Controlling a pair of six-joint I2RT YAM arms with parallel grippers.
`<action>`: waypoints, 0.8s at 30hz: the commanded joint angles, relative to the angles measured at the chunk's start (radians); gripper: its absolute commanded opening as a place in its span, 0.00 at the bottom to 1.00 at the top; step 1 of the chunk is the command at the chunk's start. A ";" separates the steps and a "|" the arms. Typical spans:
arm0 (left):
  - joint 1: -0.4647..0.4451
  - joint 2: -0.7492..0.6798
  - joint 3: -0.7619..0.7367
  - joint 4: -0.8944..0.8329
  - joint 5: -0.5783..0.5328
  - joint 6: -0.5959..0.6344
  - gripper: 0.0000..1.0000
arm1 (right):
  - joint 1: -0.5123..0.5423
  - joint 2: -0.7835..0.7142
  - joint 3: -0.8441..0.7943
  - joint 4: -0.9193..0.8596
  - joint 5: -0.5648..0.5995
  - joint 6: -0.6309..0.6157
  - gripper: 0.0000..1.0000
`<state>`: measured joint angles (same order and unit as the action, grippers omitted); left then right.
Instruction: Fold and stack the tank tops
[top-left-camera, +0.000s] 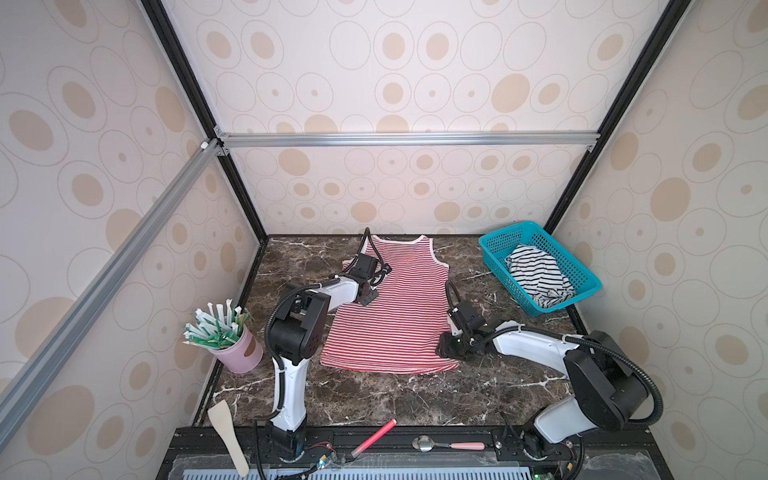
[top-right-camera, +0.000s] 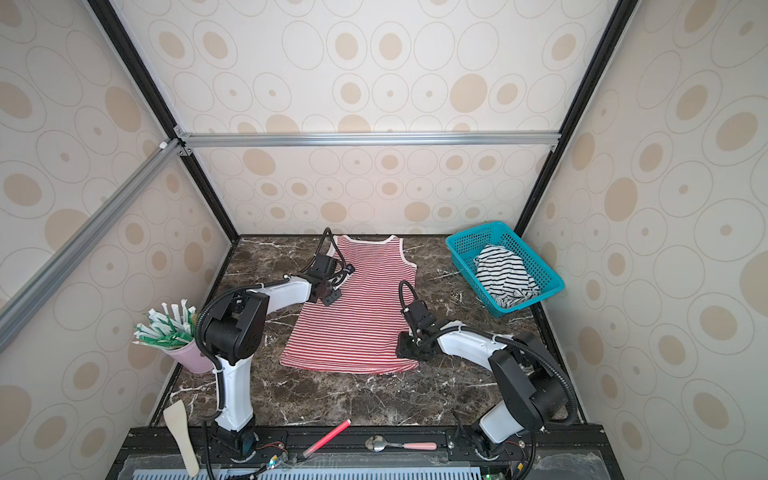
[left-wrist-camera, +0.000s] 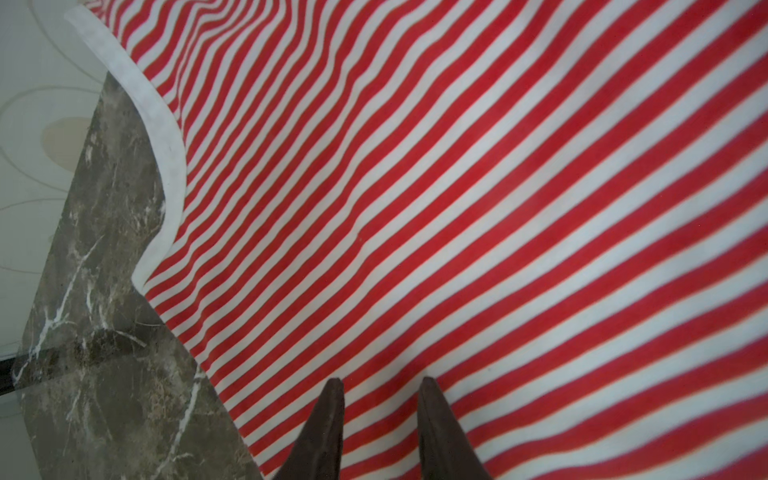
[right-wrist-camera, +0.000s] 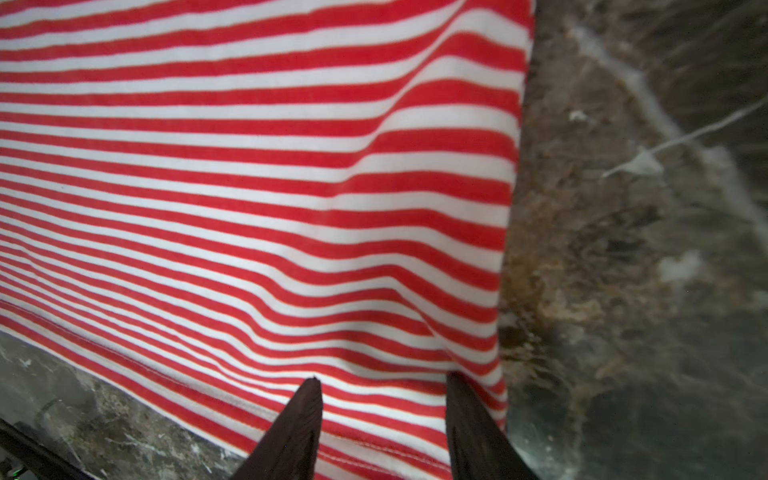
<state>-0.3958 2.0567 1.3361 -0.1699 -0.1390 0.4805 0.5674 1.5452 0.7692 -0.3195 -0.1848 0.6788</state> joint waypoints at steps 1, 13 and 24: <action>0.005 -0.013 -0.036 -0.046 -0.018 -0.017 0.31 | -0.067 0.099 -0.022 -0.075 0.005 -0.031 0.51; -0.039 -0.183 -0.343 -0.066 -0.034 -0.029 0.31 | -0.254 0.252 0.283 -0.247 0.126 -0.131 0.51; -0.183 -0.377 -0.469 -0.143 -0.024 -0.093 0.32 | -0.322 0.484 0.785 -0.458 0.180 -0.211 0.52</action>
<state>-0.5686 1.7027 0.8825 -0.1776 -0.2024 0.4313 0.2413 2.0521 1.4986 -0.6556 -0.0555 0.5045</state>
